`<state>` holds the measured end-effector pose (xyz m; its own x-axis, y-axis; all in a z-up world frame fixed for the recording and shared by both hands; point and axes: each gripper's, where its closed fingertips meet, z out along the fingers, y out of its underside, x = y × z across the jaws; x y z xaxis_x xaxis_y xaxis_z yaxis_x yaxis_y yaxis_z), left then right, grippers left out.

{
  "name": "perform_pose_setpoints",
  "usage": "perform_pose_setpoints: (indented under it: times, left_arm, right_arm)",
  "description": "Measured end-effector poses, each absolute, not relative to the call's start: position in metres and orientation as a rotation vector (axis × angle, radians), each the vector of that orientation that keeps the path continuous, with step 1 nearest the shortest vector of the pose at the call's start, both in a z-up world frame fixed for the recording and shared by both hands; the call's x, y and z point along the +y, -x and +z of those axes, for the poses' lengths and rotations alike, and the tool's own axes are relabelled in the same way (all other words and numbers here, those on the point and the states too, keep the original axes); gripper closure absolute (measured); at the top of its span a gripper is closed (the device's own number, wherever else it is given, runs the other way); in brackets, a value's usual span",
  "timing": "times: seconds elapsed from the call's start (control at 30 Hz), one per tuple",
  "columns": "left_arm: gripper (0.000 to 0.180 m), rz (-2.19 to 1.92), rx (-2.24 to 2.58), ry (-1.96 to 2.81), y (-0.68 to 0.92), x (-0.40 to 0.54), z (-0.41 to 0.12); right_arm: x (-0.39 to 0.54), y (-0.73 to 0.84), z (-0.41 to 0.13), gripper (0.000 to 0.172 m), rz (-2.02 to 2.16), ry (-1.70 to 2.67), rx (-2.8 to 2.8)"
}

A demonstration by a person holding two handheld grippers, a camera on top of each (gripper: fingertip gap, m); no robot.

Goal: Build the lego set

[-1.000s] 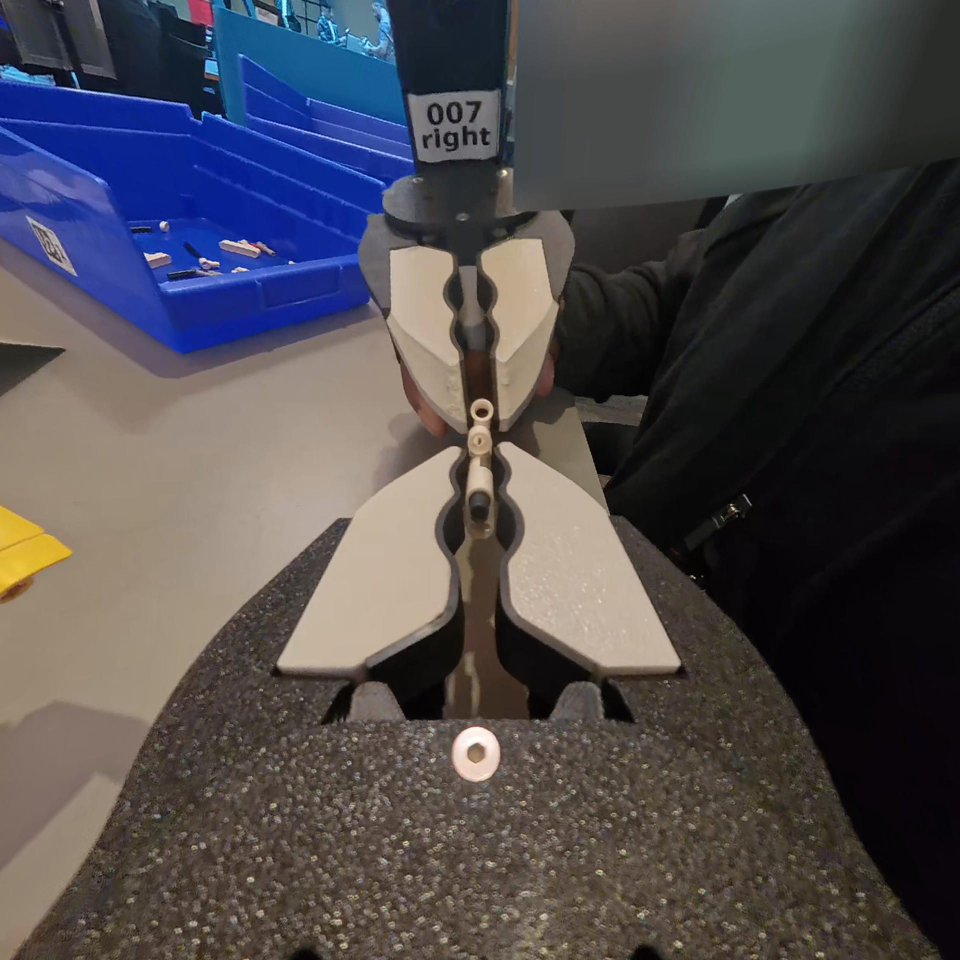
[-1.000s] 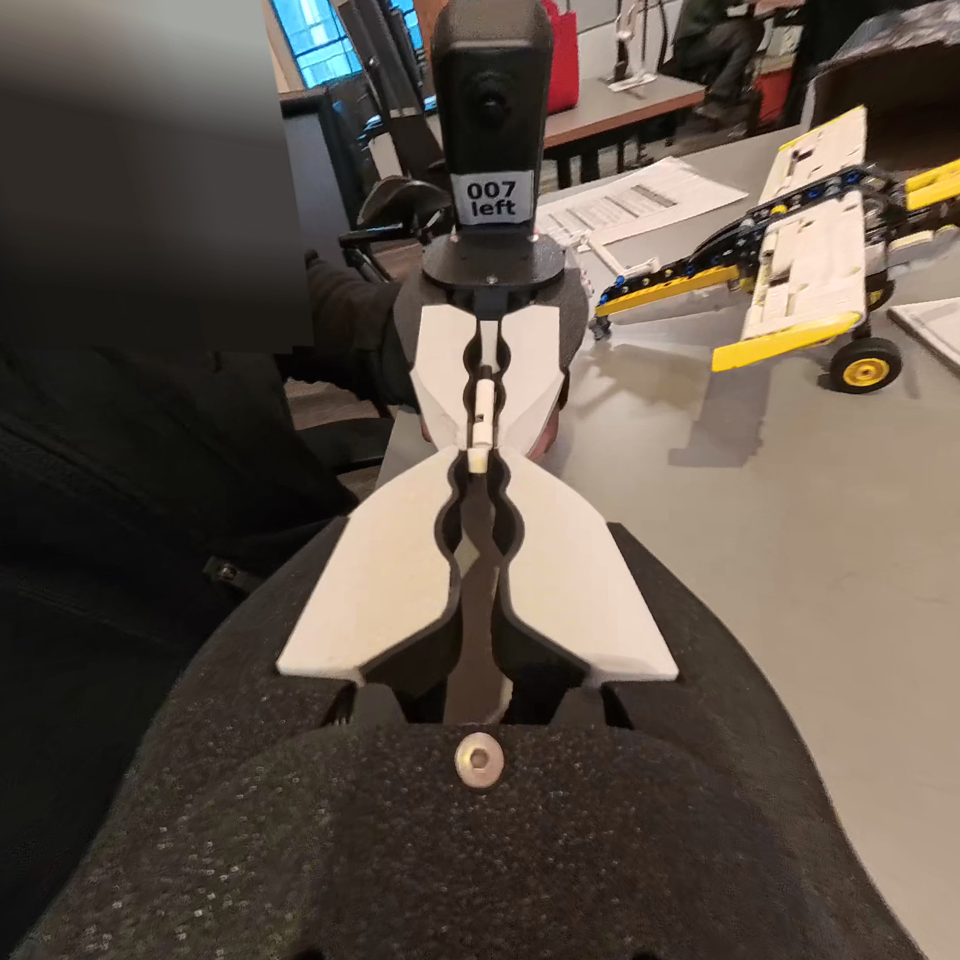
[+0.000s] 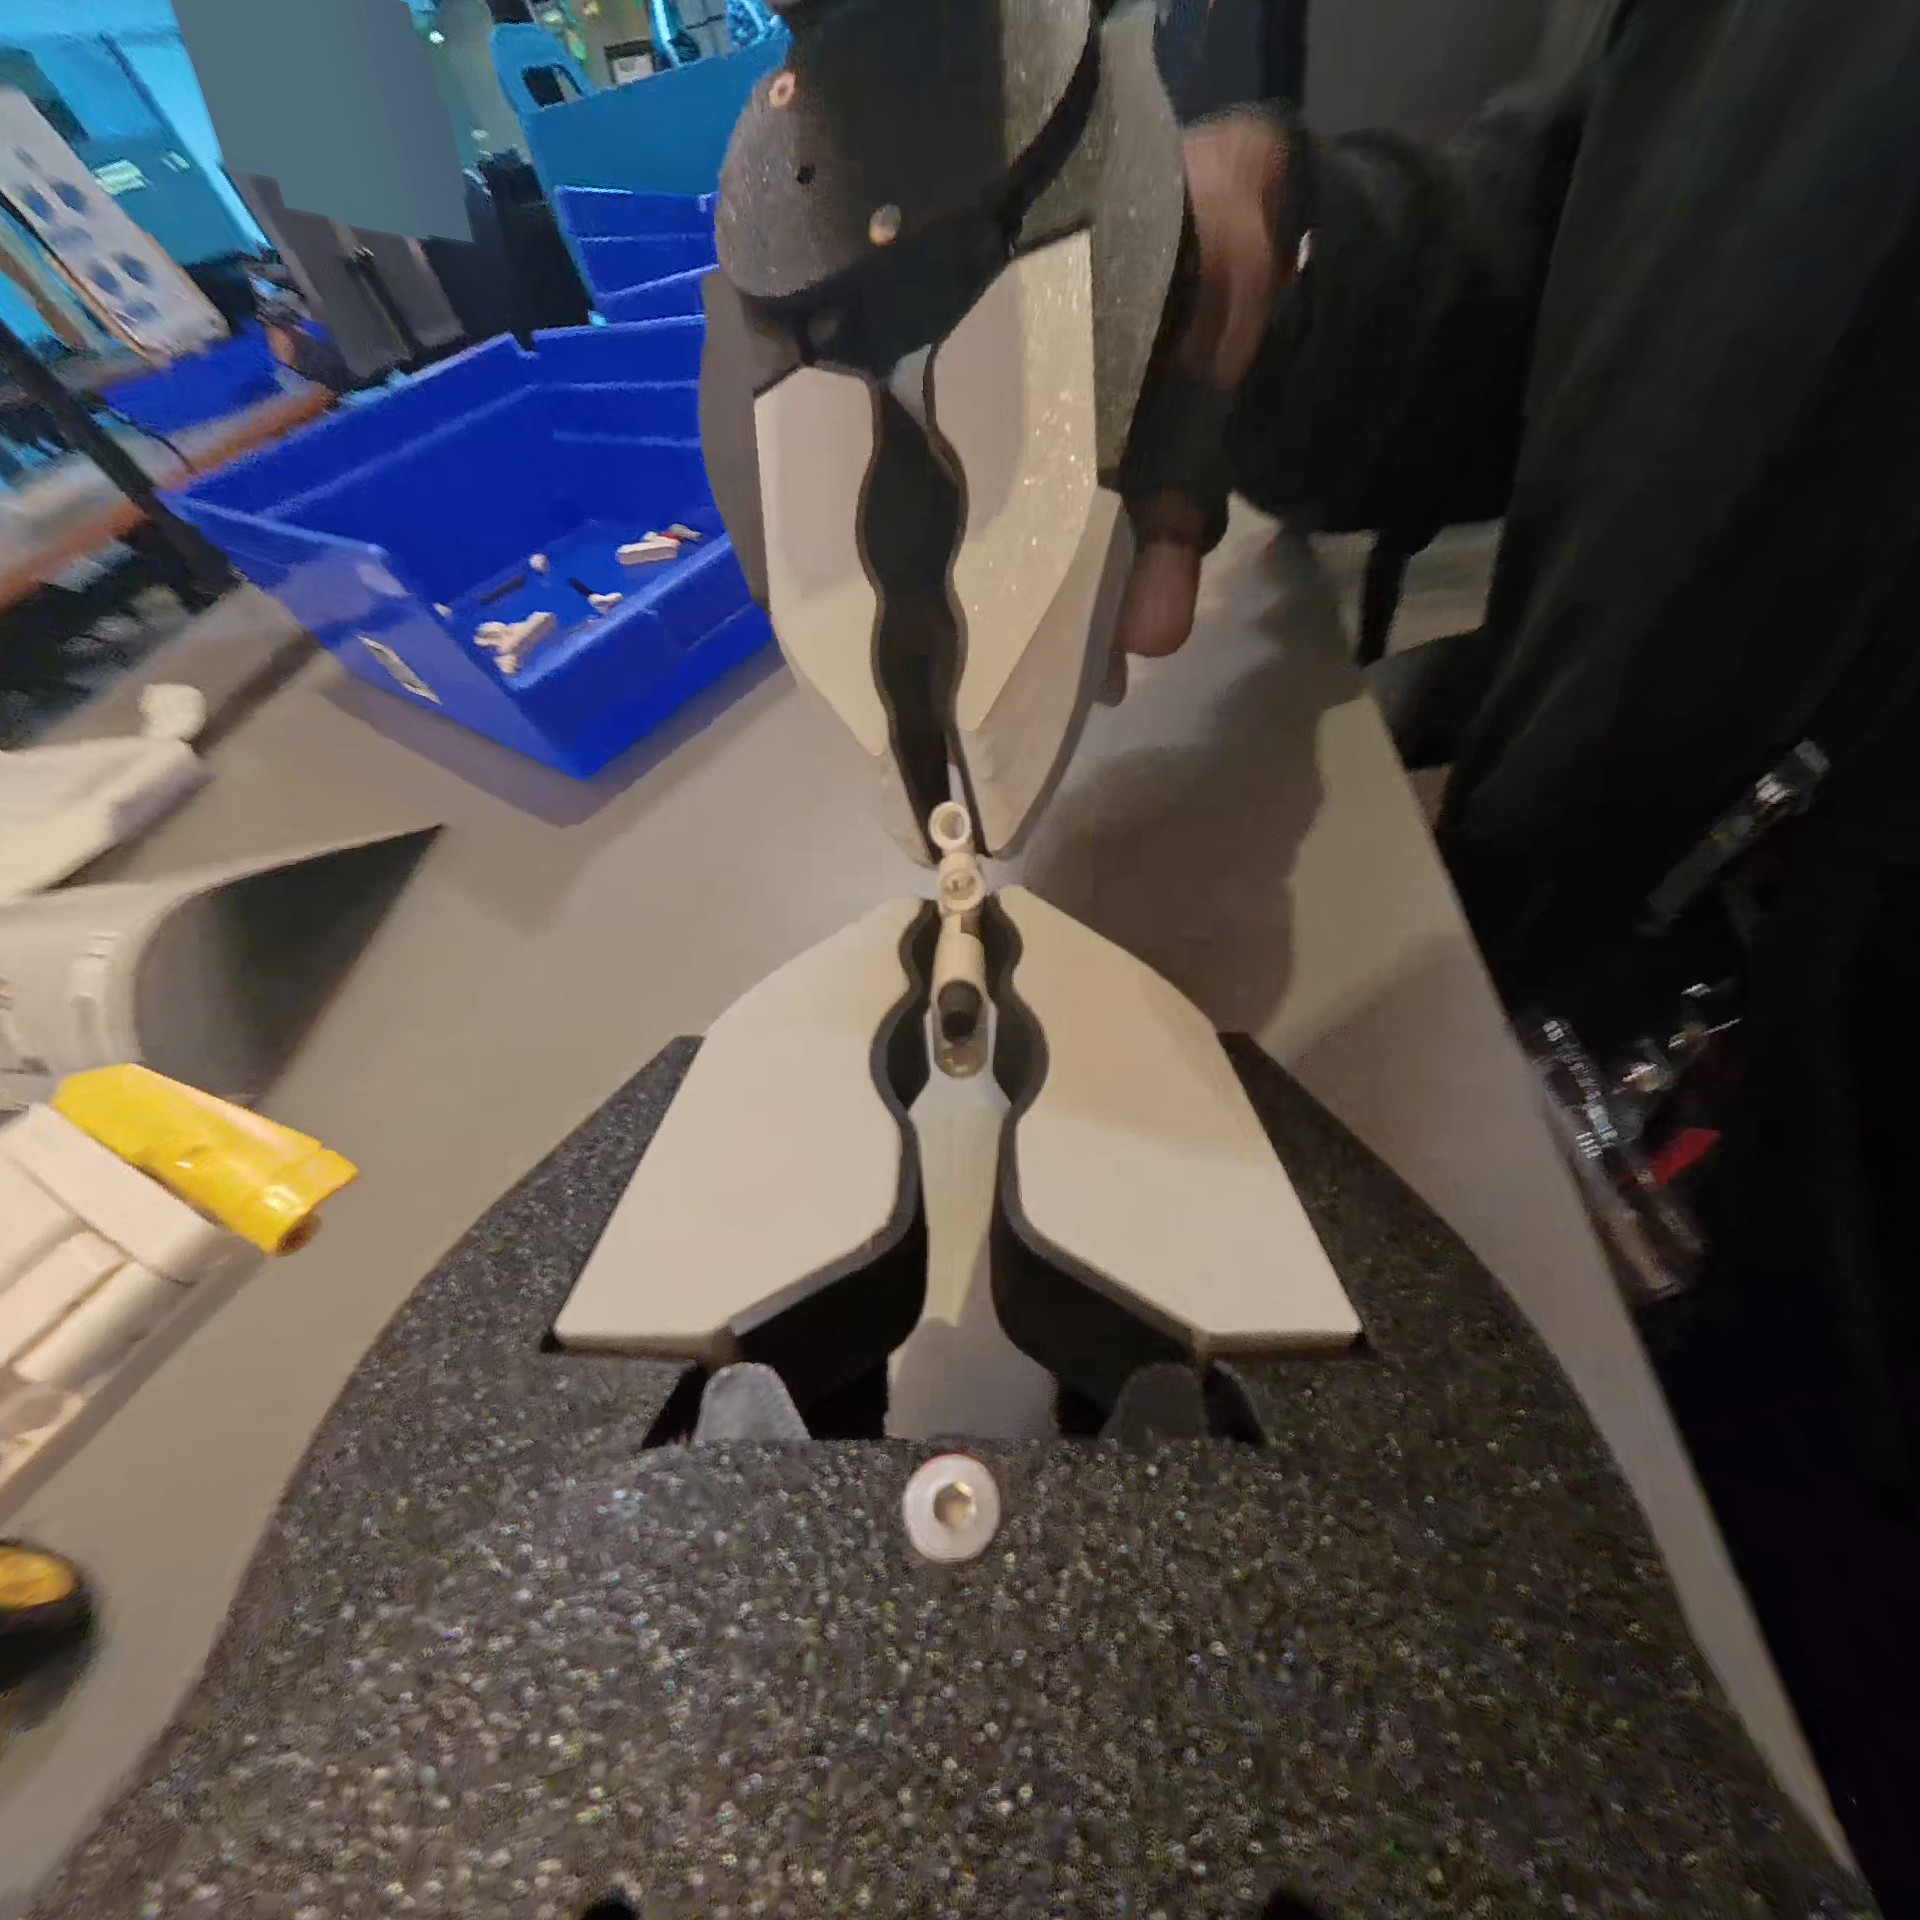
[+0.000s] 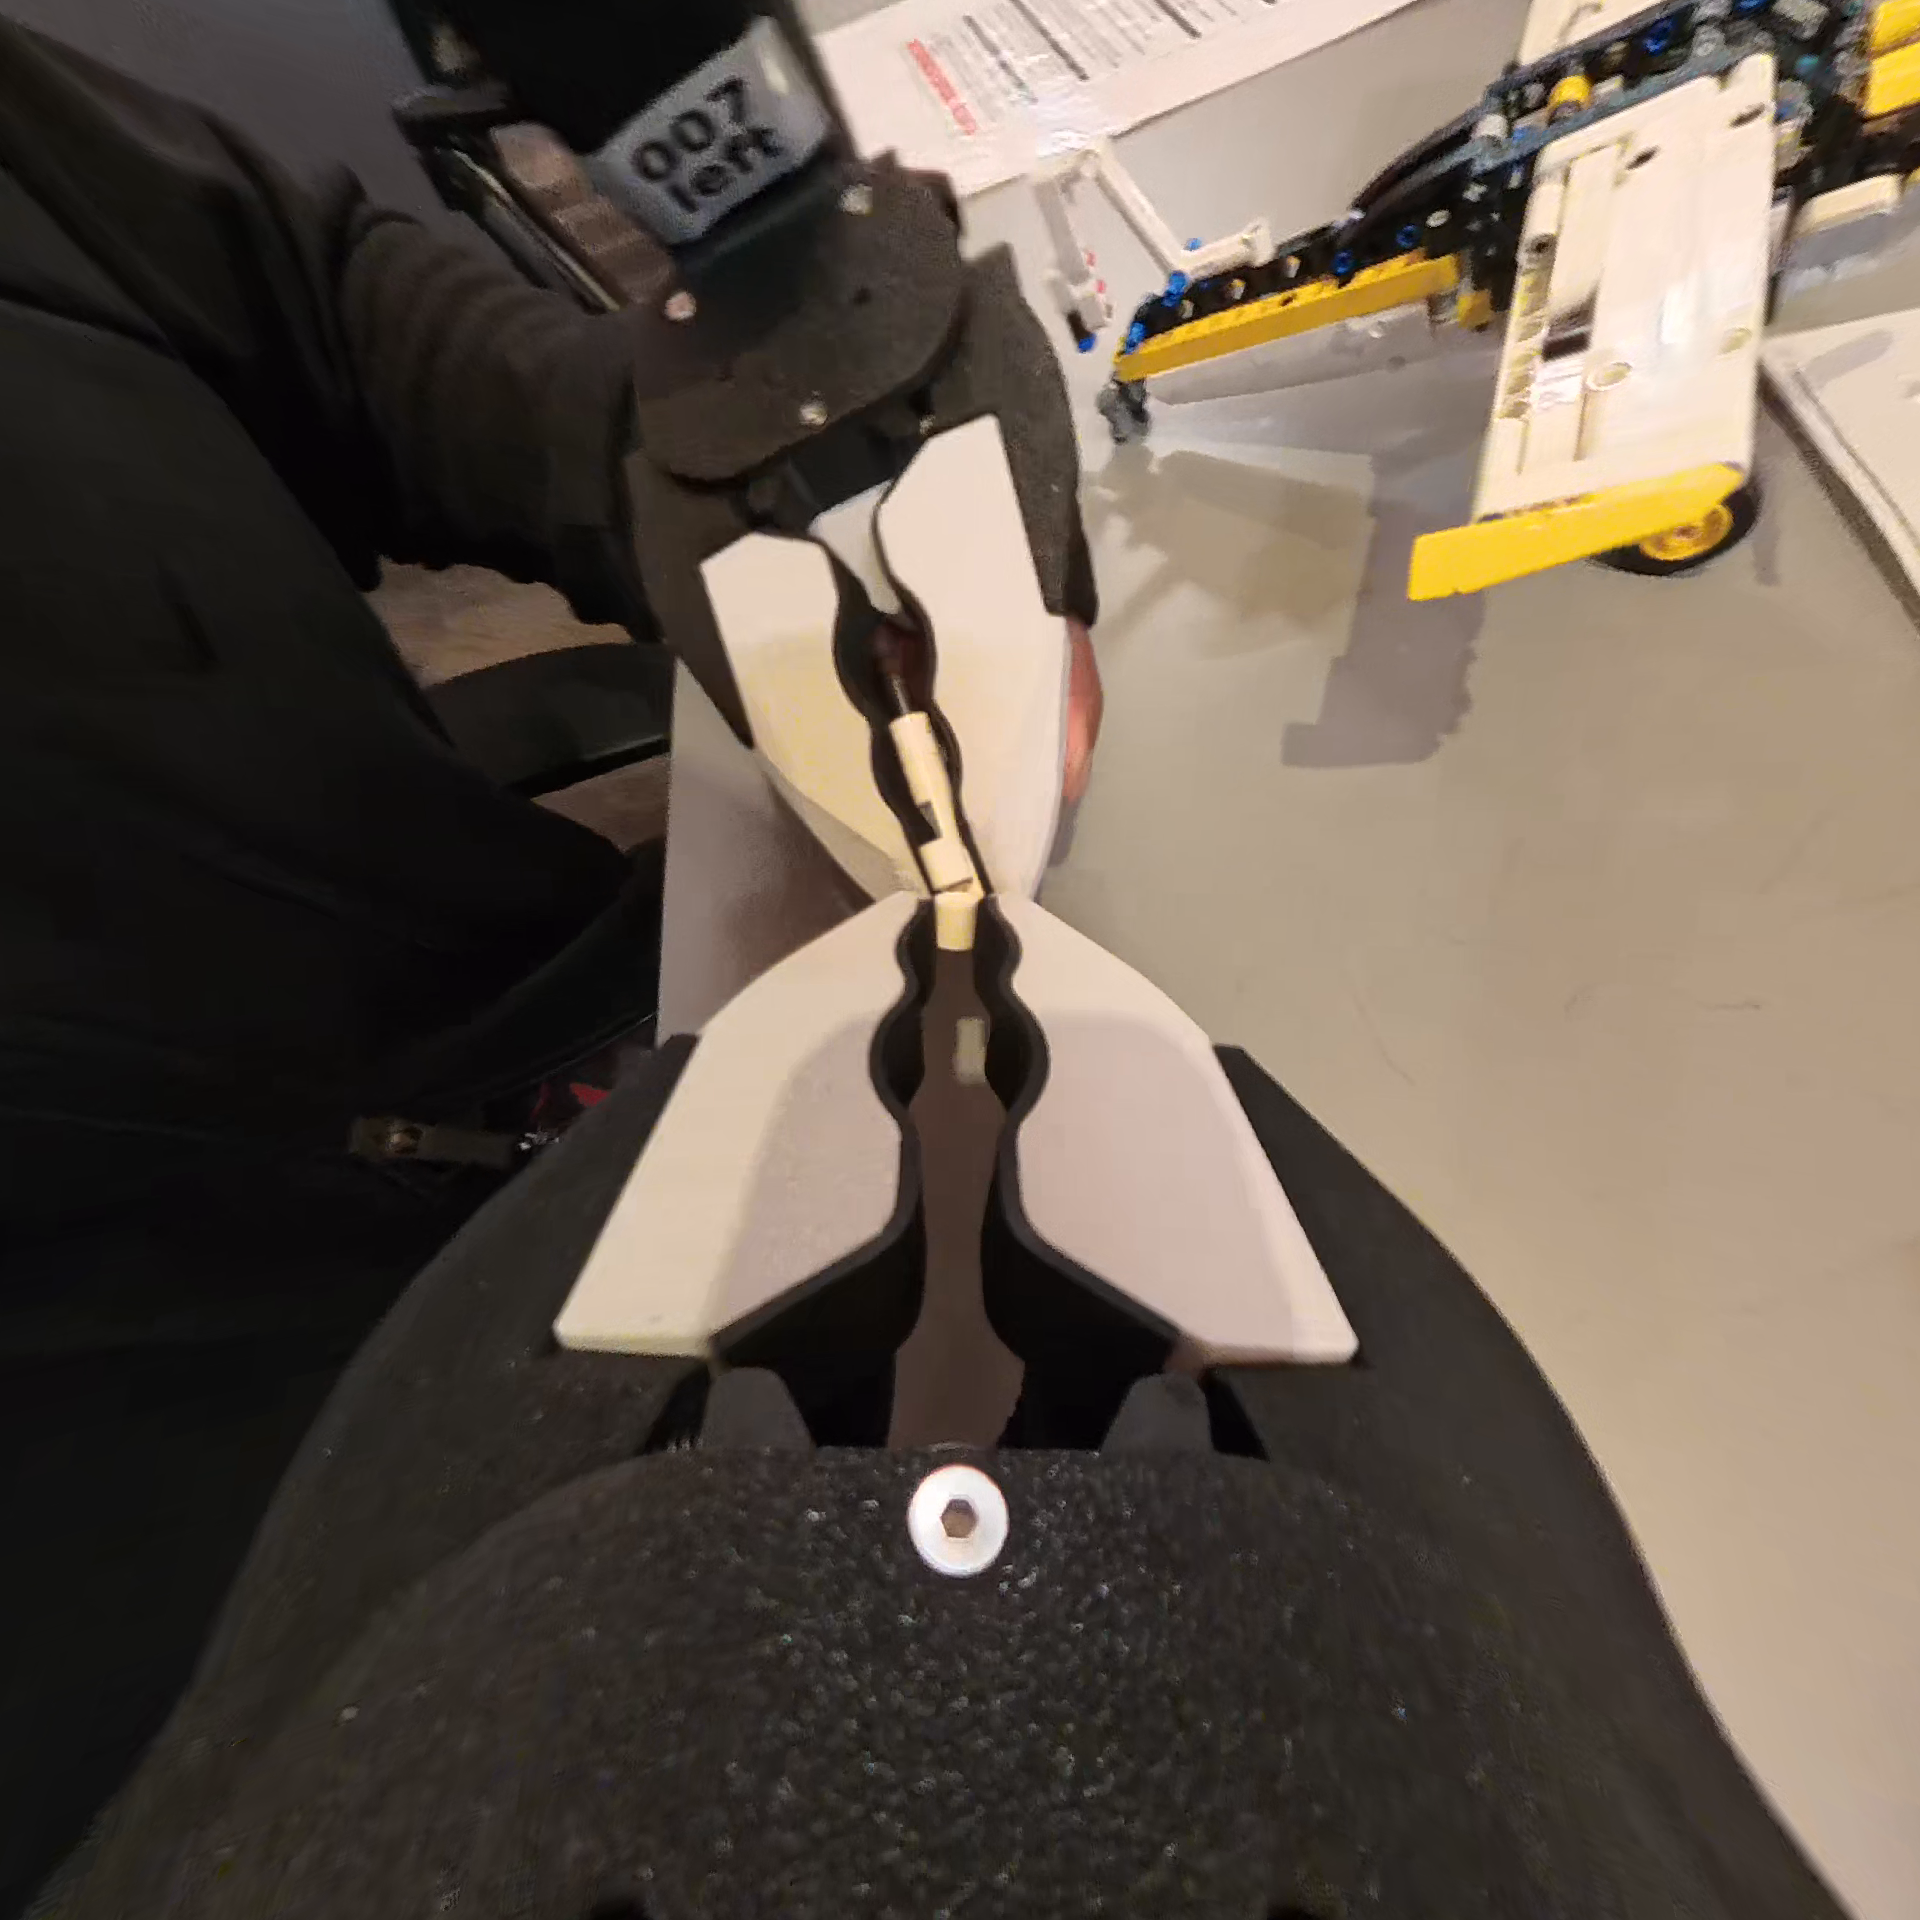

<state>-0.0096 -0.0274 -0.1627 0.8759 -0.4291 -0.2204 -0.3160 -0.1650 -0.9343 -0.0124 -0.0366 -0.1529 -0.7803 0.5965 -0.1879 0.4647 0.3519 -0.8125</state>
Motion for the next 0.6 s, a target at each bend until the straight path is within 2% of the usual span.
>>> perform_pose_setpoints:
  times: [0.27,0.6]
  left_arm:
    - [0.173,0.238,0.799,1.722,0.01,-0.03,-0.168]
    - [0.173,0.288,0.972,1.707,0.002,-0.036,-0.177]
  right_arm:
    - [-0.04,0.009,-0.16,0.164,1.169,0.79,-2.383]
    - [-0.046,0.001,-0.17,0.164,0.893,0.399,-2.337]
